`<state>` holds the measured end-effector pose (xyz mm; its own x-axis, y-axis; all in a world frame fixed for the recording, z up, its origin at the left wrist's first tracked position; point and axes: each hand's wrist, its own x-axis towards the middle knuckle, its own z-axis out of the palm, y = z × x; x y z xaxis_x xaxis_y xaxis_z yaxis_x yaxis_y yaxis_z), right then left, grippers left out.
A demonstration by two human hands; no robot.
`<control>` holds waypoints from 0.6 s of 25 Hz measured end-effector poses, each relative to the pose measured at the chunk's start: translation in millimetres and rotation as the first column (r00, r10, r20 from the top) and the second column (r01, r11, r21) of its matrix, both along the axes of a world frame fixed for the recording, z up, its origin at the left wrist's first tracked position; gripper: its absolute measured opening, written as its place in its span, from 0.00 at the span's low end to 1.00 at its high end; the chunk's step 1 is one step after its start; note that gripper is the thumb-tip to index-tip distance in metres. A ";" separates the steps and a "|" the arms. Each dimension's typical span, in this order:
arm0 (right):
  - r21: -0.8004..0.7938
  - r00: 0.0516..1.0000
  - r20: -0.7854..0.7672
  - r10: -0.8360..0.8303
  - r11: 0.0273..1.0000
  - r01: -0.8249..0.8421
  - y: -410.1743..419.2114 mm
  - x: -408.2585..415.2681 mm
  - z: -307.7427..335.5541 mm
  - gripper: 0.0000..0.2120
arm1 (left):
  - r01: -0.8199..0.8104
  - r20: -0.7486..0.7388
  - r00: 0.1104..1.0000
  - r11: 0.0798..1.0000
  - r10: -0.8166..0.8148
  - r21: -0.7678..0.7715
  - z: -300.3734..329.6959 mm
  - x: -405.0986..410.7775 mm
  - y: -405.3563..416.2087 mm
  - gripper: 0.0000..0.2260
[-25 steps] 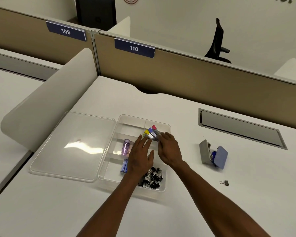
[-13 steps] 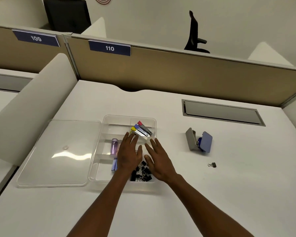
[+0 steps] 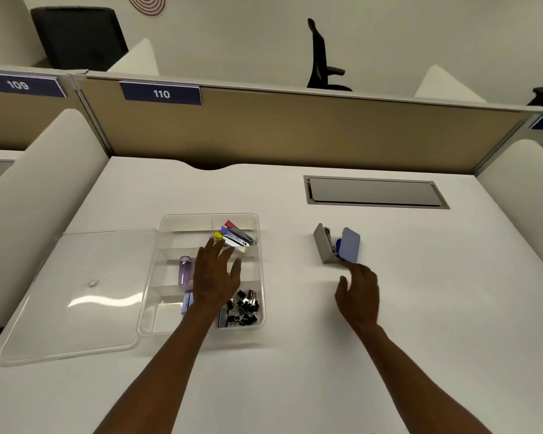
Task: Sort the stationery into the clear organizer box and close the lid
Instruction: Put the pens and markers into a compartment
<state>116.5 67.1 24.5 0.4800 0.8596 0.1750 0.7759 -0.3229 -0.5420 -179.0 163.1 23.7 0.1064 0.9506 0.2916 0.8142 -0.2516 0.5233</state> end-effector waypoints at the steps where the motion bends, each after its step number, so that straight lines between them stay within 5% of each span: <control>1: -0.060 0.999 0.007 -0.037 0.998 0.037 -2.6 12.6 -2.4 0.19 | 0.000 0.042 0.999 1.000 -0.001 0.010 3.0 3.8 -1.4 0.17; 6: -0.363 0.997 0.061 0.043 0.932 -0.019 -9.4 44.4 -18.4 0.22 | -0.015 0.225 0.974 0.998 0.028 -0.062 3.1 6.3 -28.4 0.09; 12: -0.162 0.997 0.064 0.046 0.986 -0.035 -16.0 40.3 -33.6 0.11 | -0.051 0.036 0.998 0.995 0.054 -0.088 -5.1 -43.8 -66.1 0.16; 15: -0.052 0.991 -0.121 0.063 0.996 -0.070 -10.6 14.2 -23.9 0.07 | -0.046 0.007 0.999 0.994 0.047 -0.102 -6.8 -47.1 -81.9 0.17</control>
